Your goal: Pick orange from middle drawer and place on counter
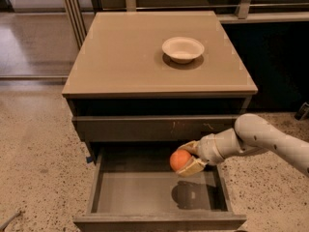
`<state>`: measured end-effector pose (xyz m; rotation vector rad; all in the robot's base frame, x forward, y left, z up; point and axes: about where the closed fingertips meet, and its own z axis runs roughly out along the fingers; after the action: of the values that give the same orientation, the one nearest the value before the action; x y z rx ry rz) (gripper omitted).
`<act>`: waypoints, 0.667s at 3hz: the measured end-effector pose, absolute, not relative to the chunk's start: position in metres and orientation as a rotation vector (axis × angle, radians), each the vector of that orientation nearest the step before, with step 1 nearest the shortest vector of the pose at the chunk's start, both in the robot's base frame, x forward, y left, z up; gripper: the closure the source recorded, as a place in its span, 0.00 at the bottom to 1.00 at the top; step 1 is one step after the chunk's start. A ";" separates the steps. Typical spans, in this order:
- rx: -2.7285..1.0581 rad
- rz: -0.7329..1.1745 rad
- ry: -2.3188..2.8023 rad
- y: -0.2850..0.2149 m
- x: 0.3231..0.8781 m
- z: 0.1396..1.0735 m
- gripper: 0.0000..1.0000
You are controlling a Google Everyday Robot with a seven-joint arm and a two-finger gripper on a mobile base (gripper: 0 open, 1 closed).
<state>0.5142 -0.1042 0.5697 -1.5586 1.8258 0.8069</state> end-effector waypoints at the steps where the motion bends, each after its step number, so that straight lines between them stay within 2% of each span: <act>1: -1.559 0.809 1.822 -0.104 0.514 0.571 1.00; 2: -1.525 0.778 1.785 -0.109 0.520 0.630 1.00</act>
Offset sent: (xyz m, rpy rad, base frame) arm 0.0202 -0.0195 0.1845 0.0845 -0.1478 -0.0739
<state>0.5204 -0.1086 0.6297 -1.5250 1.7848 0.7782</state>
